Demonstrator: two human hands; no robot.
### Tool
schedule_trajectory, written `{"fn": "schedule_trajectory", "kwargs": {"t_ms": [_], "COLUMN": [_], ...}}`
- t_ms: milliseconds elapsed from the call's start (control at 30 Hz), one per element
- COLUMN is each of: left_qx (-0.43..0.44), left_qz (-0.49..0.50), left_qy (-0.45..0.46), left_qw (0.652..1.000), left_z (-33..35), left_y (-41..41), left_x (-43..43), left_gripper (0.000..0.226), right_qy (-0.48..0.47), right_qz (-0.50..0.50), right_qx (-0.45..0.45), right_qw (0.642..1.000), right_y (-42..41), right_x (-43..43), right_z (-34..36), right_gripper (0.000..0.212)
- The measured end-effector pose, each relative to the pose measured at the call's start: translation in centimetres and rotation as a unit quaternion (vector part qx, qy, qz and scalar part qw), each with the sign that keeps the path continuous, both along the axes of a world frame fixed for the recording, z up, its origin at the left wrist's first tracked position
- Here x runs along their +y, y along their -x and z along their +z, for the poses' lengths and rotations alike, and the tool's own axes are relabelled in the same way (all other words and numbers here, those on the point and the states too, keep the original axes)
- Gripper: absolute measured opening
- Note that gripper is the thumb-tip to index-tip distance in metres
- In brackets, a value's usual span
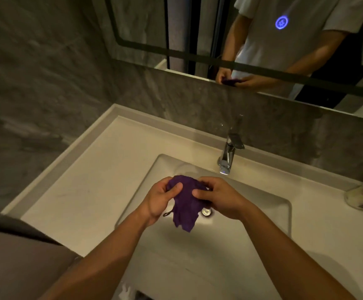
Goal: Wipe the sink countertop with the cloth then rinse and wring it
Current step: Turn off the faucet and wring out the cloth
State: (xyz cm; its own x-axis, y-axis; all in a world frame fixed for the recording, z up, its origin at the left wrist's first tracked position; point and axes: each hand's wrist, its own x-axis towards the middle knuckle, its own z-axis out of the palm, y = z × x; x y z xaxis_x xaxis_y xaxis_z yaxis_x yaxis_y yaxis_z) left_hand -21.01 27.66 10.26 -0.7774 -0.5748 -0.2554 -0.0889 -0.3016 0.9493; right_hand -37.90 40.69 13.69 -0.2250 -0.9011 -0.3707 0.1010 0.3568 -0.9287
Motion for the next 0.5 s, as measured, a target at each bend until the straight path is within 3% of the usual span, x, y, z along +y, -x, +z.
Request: {"fn": "schedule_trajectory", "kwargs": {"t_ms": [67, 200, 367, 500], "left_qx": [-0.018, -0.072, -0.101, -0.121], "left_qz": [0.021, 0.027, 0.048, 0.082], "left_qy": [0.049, 0.154, 0.217, 0.246], "left_qw": [0.998, 0.985, 0.970, 0.958], "left_z": [0.7, 1.0, 0.5, 0.5], "left_y": [-1.0, -2.9, -4.6, -5.5], "left_x": [-1.6, -6.1, -12.5, -18.8], "left_gripper": [0.028, 0.014, 0.009, 0.017], "right_qy": [-0.016, -0.042, -0.034, -0.027], "right_qz": [0.011, 0.009, 0.034, 0.023], "right_qx": [0.116, 0.331, 0.428, 0.410], "right_qw": [0.993, 0.943, 0.903, 0.911], "right_y": [0.1, -0.3, -1.1, -3.2], "right_x": [-1.4, -5.0, -10.5, -16.4], "right_z": [0.0, 0.0, -0.7, -0.9], "right_gripper": [0.013, 0.017, 0.011, 0.012]}}
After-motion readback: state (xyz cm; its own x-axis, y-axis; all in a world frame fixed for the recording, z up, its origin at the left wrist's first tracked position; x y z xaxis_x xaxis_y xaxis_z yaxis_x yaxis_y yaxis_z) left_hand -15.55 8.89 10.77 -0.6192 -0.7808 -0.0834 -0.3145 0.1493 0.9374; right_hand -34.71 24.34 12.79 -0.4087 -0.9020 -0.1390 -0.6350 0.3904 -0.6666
